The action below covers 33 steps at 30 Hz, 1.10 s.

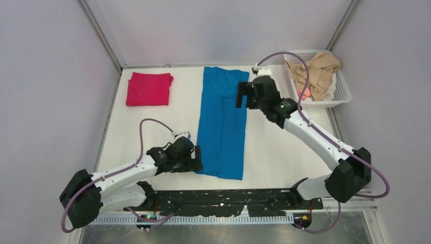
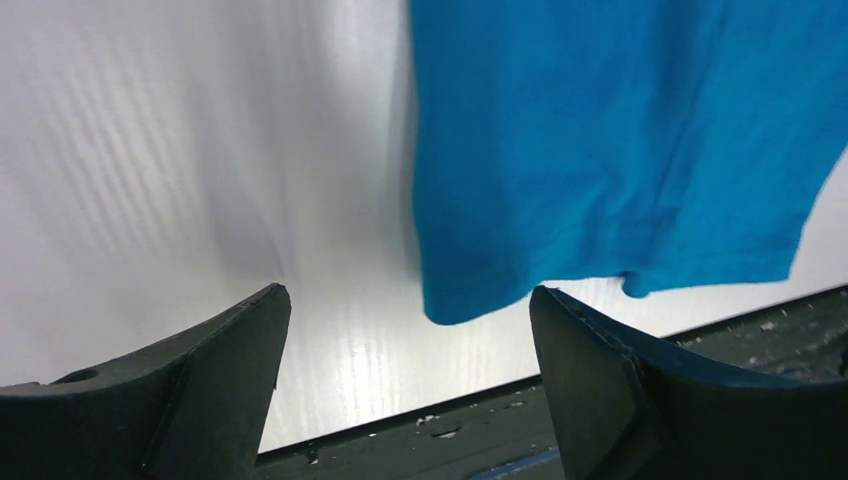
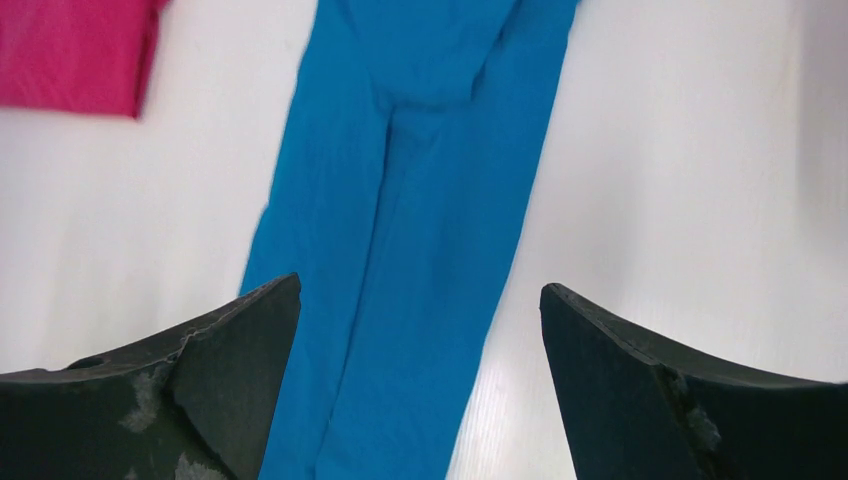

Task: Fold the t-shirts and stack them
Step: Grab the bottom of the folded rectangular tshirt with both arms

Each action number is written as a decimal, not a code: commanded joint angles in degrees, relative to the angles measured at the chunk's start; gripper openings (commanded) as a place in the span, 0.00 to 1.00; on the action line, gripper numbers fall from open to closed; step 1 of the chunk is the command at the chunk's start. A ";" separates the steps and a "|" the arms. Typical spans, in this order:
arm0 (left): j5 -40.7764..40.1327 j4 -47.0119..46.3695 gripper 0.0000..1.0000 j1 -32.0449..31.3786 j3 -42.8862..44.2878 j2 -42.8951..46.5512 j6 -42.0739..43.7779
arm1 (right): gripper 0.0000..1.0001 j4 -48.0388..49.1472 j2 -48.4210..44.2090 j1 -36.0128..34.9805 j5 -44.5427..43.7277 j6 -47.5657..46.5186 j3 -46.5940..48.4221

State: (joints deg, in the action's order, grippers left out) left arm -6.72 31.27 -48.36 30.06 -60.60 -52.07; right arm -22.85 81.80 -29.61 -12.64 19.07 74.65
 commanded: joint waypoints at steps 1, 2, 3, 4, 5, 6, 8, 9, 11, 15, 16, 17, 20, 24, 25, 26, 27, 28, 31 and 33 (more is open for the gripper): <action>5.65 -8.17 0.87 0.49 -0.50 -0.63 3.39 | 0.95 -2.48 -3.83 -4.59 -8.39 7.97 -14.18; 5.78 -8.48 0.85 0.66 -0.88 -1.24 3.34 | 0.95 -2.38 -4.80 -5.47 -8.68 8.25 -15.72; 6.34 -9.50 0.80 0.79 -1.27 -1.94 3.32 | 0.95 -2.51 -6.52 -7.11 -9.50 9.14 -18.04; 8.37 -10.67 0.75 0.81 -1.61 -2.62 3.18 | 0.95 -3.20 -7.16 -7.91 -9.90 9.76 -19.01; 9.84 -11.78 0.69 0.91 -1.93 -3.42 2.98 | 0.95 -3.49 -8.52 -9.31 -10.20 10.24 -20.66; 10.79 -12.53 0.61 0.85 -1.91 -4.54 2.96 | 0.95 -4.12 -9.12 -10.02 -10.38 10.44 -21.29; 11.17 -11.88 0.37 0.85 -1.35 -6.01 3.11 | 0.95 -5.06 -10.85 -12.42 -10.58 10.28 -22.94; 11.04 -11.24 0.24 0.89 -0.99 -6.48 3.24 | 0.95 -6.12 -12.01 -14.74 -11.33 9.89 -23.82; 10.60 -9.66 0.01 0.90 -0.47 -6.82 3.20 | 0.95 -7.70 -13.60 -18.58 -11.69 9.48 -25.08; 11.16 -9.33 0.00 0.90 -1.29 -6.17 2.82 | 0.95 -8.41 -16.64 -23.82 -5.02 10.00 -29.12; 11.20 -9.22 0.00 0.90 -1.60 -6.01 2.73 | 0.95 -8.20 -17.72 -24.69 -1.29 10.32 -31.01; 11.18 -9.25 0.00 0.90 -2.04 -5.76 2.70 | 0.95 -7.68 -18.16 -24.96 0.93 10.35 -32.09; 10.74 -10.24 0.00 0.90 -3.48 -4.95 2.52 | 0.96 -7.69 -20.13 -26.49 7.28 10.65 -36.35; 11.06 -12.27 0.00 0.90 -4.23 -5.20 2.76 | 0.98 -8.55 -19.56 -29.23 10.69 13.16 -38.29; 10.99 -12.37 0.00 0.90 -4.07 -5.48 3.04 | 0.99 -7.97 -19.09 -30.92 11.01 13.75 -38.72; 10.82 -12.41 0.00 0.90 -3.99 -5.76 3.06 | 1.00 -6.47 -18.85 -31.77 11.29 14.75 -39.48; 10.78 -12.56 0.00 0.90 -3.99 -5.92 3.11 | 0.99 -5.74 -18.29 -33.20 11.31 15.16 -39.84; 10.78 -12.83 0.00 0.90 -4.05 -6.08 3.12 | 0.97 -5.08 -17.88 -33.83 10.35 16.23 -40.17; 9.92 -13.56 0.00 0.90 -4.70 -6.27 3.20 | 0.90 -5.05 -15.91 -35.71 5.79 17.74 -40.17; 8.73 -13.13 0.00 0.90 -4.84 -6.31 3.53 | 0.81 -5.45 -14.68 -36.12 4.23 18.92 -40.17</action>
State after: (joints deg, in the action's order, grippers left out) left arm 3.70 19.22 -47.59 26.48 -66.26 -49.30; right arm -30.24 65.36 -64.66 -4.36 34.11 34.44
